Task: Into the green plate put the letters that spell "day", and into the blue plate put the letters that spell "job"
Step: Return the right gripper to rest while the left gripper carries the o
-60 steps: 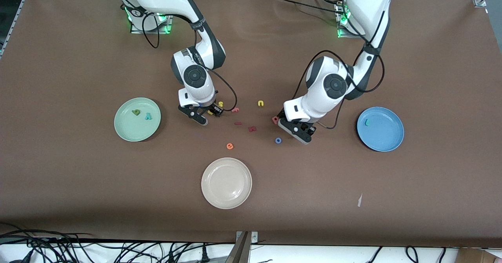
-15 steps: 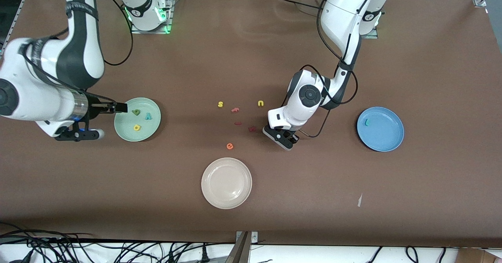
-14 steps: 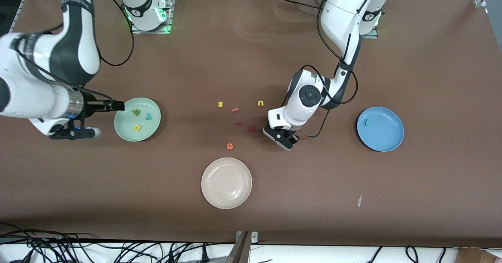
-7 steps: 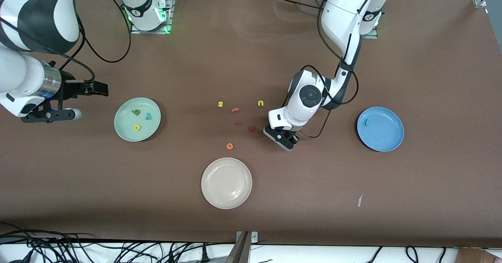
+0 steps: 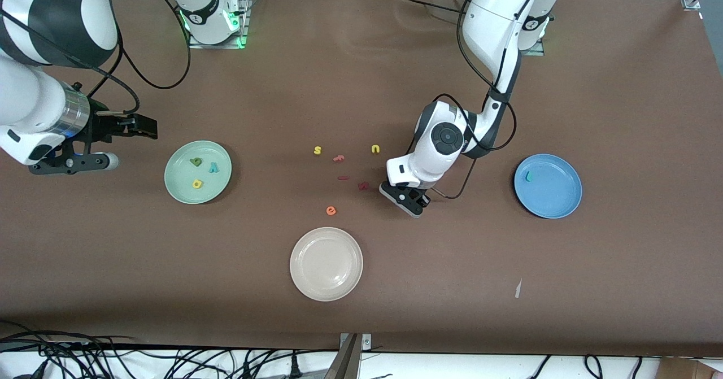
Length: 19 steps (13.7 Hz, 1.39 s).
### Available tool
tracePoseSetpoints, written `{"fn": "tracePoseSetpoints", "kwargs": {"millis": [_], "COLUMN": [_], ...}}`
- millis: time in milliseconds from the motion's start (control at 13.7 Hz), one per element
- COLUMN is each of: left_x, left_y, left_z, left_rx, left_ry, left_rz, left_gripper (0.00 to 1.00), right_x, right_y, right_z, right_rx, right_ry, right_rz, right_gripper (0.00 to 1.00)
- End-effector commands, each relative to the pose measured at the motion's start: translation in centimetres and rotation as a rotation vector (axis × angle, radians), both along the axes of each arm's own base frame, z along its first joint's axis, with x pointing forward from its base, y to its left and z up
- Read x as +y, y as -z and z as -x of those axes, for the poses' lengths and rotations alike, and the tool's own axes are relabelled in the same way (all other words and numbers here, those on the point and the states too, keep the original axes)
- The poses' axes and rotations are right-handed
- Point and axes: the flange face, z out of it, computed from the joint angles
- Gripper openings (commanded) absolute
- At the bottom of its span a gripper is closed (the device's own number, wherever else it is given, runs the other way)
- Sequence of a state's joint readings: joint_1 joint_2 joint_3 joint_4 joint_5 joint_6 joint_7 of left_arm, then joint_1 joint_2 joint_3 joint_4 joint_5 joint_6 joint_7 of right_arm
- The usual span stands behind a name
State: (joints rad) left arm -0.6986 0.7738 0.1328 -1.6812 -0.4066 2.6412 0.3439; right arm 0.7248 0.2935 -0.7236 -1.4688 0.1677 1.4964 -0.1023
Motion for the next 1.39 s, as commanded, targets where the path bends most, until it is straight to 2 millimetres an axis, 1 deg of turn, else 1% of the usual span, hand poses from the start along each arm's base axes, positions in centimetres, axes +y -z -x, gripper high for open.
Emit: {"fn": "tracePoseSetpoints", "kwargs": {"millis": [0, 73, 146, 220, 293, 366, 439, 512, 585, 659, 732, 805, 878, 951, 1024, 1098, 1171, 1244, 1317], "left_x": [0.0, 0.2, 1.3, 2.4, 3.4, 5.3, 7.4, 10.1, 13.3, 15.9, 18.7, 21.7, 24.1, 26.3, 29.1, 31.0, 32.9, 35.6, 36.9], "left_y": [-0.1, -0.6, -1.8, -3.4, -4.9, -6.3, -7.8, -9.2, -10.3, -11.6, -12.4, -13.4, -14.2, -14.6, -14.3, -13.3, -11.9, -11.1, -10.6], "left_z": [-0.2, -0.4, -1.0, -1.6, -2.0, -2.8, -3.5, -4.2, -4.6, -4.4, -4.1, -3.9, -3.5, -2.7, -1.7, -0.5, 0.9, 1.4, 1.7], "left_rx": [-0.010, -0.012, -0.016, 0.010, 0.044, 0.067, 0.103, 0.136, 0.184, 0.211, 0.231, 0.237, 0.239, 0.248, 0.271, 0.300, 0.329, 0.339, 0.350], "left_ry": [0.015, 0.009, -0.003, -0.016, -0.026, -0.050, -0.077, -0.107, -0.140, -0.172, -0.199, -0.205, -0.208, -0.218, -0.250, -0.260, -0.247, -0.273, -0.285], "left_rz": [-0.010, -0.010, -0.013, -0.010, -0.007, -0.003, 0.001, 0.005, 0.007, 0.014, 0.010, -0.028, -0.067, -0.091, -0.099, -0.118, -0.150, -0.169, -0.180], "left_gripper": [0.00, 0.00, 0.00, 0.00, 0.00, 0.00, 0.00, 0.00, 0.00, 0.00, 0.00, 0.00, 0.00, 0.00, 0.00, 0.00, 0.00, 0.00, 0.00], "right_x": [1.4, 1.1, 1.3, 1.1, -0.3, -0.2, -1.2, -1.6, -2.8, -3.5, -3.2, -2.4, -3.5, -4.1, -4.2, -4.2, -4.2, -4.2, -4.5], "right_y": [-0.9, -1.5, -2.3, -2.5, -2.5, -2.9, -4.1, -5.4, -5.6, -5.5, -5.7, -6.3, -6.0, -6.1, -5.7, -5.4, -5.3, -5.2, -5.2], "right_z": [0.6, 0.9, 1.2, 1.1, 0.5, 0.6, 0.6, 1.3, 1.9, 2.4, 2.6, 3.2, 4.0, 5.0, 5.7, 6.3, 6.4, 6.3, 6.2], "right_rx": [-0.018, -0.018, -0.026, -0.041, -0.062, -0.069, -0.093, -0.113, -0.106, -0.111, -0.115, -0.122, -0.118, -0.142, -0.172, -0.201, -0.203, -0.202, -0.199], "right_ry": [-0.012, -0.021, -0.044, -0.044, -0.032, -0.041, -0.043, -0.052, -0.028, 0.006, 0.059, 0.122, 0.174, 0.185, 0.186, 0.185, 0.181, 0.178, 0.183], "right_rz": [0.001, -0.022, -0.056, -0.062, -0.076, -0.070, -0.030, -0.005, -0.019, -0.030, -0.025, -0.010, -0.004, -0.007, -0.011, -0.015, -0.015, -0.014, -0.015], "right_gripper": [1.00, 1.00, 1.00, 1.00, 1.00, 1.00, 1.00, 1.00, 1.00, 1.00, 1.00, 1.00, 1.00, 1.00, 1.00, 1.00, 1.00, 1.00, 1.00]}}
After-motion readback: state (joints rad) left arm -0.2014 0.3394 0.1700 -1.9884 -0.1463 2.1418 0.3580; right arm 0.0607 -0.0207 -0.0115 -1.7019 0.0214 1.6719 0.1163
